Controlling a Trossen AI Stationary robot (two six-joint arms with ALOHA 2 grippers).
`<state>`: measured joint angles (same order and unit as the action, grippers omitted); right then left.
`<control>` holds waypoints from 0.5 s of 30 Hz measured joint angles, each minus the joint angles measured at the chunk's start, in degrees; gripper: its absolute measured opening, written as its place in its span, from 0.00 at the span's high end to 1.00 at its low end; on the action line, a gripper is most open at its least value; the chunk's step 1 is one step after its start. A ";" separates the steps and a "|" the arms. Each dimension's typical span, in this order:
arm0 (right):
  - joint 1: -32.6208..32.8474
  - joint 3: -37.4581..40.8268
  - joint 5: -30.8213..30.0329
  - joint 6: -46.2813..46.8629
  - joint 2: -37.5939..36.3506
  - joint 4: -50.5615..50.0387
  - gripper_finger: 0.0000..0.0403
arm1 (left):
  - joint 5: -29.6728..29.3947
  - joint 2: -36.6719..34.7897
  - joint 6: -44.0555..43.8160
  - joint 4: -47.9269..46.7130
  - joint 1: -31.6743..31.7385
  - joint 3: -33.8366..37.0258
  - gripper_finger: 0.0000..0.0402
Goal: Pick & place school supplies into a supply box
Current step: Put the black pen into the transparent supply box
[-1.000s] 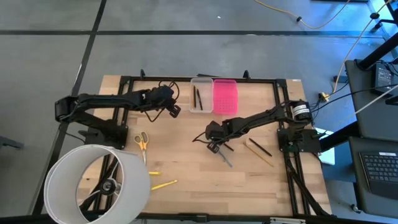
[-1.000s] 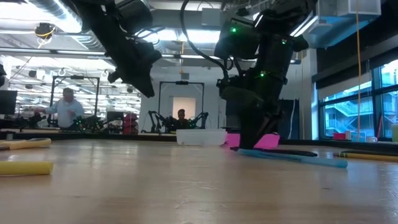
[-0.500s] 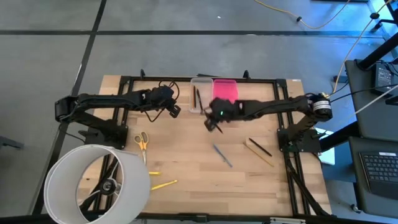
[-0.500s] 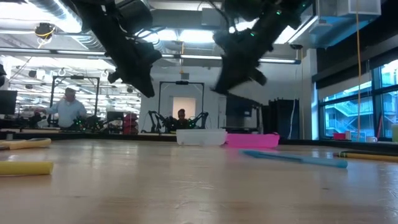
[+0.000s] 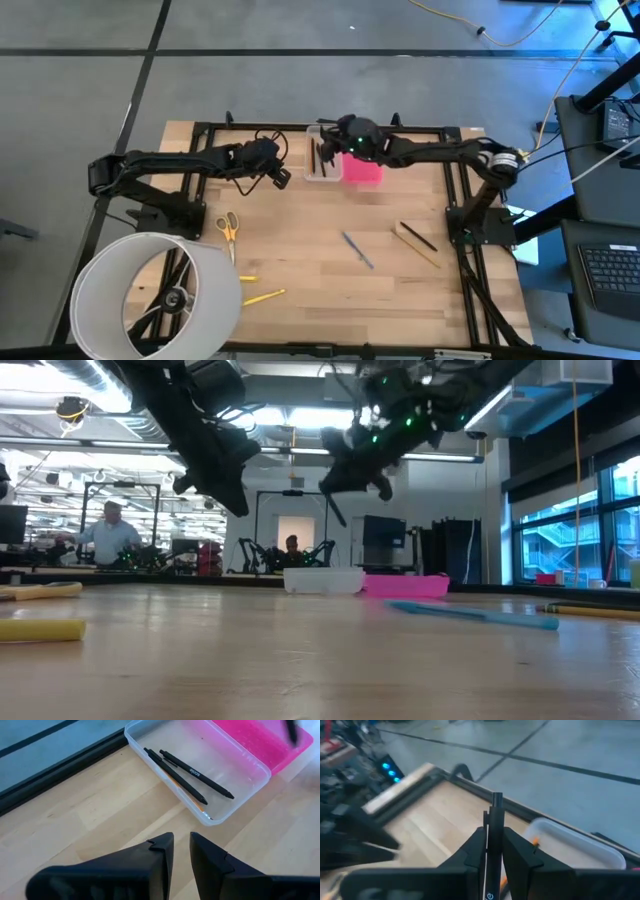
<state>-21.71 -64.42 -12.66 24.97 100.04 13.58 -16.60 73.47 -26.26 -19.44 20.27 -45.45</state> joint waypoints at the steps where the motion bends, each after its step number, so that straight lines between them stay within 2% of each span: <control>1: -0.40 0.00 -0.36 0.00 0.97 0.55 0.86 | -0.02 0.00 0.00 0.00 -0.02 0.00 0.86; 8: -2.61 0.00 -2.08 2.19 6.32 6.70 0.86 | -0.20 0.00 0.00 0.00 -0.02 0.00 0.86; 15: -3.37 0.00 -1.98 4.87 10.66 7.37 0.86 | -0.24 0.00 0.00 0.00 -0.02 0.00 0.86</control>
<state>-25.08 -64.42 -14.64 29.85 110.70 20.95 -16.84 73.47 -26.26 -19.44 20.25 -45.45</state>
